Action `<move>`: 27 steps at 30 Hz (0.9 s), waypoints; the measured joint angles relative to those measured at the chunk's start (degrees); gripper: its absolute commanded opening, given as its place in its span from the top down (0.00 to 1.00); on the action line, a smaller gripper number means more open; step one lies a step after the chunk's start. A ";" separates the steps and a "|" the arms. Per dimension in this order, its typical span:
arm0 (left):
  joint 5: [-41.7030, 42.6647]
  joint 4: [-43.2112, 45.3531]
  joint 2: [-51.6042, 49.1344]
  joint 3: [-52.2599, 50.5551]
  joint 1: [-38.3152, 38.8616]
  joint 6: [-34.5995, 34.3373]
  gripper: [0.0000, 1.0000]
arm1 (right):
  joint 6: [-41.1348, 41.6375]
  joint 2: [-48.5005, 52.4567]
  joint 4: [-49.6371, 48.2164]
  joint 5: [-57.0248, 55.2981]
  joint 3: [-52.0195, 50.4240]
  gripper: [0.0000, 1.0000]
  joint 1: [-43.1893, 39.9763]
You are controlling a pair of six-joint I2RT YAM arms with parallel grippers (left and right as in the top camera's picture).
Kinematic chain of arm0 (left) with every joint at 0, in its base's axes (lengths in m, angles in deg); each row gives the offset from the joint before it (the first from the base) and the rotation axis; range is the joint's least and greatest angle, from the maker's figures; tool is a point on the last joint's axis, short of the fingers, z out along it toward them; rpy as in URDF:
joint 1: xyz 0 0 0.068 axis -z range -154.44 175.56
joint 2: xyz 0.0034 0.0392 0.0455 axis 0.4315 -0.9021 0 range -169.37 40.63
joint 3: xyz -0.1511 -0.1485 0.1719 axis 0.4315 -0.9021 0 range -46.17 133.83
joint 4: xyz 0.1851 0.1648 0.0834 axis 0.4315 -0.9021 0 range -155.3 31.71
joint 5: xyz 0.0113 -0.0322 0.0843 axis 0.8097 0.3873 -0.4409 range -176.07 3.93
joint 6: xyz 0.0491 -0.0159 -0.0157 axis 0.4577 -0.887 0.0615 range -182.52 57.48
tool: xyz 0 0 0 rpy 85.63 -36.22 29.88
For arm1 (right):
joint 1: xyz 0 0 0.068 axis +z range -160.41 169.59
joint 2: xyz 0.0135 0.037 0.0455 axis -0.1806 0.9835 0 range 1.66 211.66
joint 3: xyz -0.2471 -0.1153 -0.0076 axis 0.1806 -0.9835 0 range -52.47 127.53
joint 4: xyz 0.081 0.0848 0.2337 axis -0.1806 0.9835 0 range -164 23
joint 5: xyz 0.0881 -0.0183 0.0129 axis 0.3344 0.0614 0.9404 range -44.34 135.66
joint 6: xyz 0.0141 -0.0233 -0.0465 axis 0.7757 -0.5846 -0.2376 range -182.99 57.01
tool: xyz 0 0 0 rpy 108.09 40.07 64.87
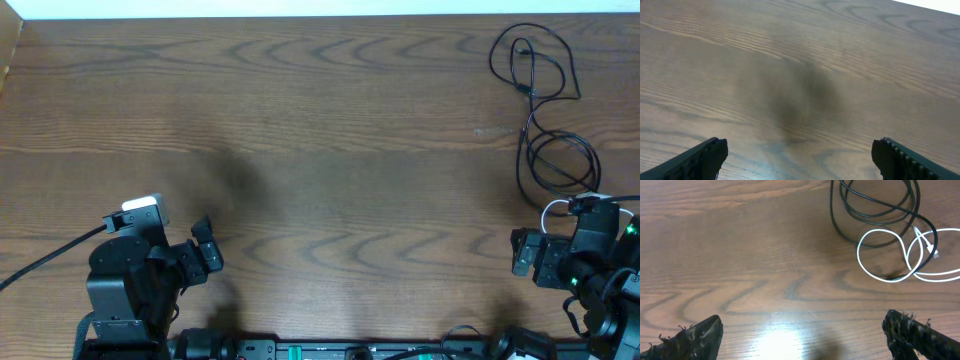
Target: Untangle cables
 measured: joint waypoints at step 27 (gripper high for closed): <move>0.00 -0.02 0.00 -0.15 0.00 0.00 0.03 | -0.24 -25.07 -69.05 -0.55 -33.57 0.01 22.82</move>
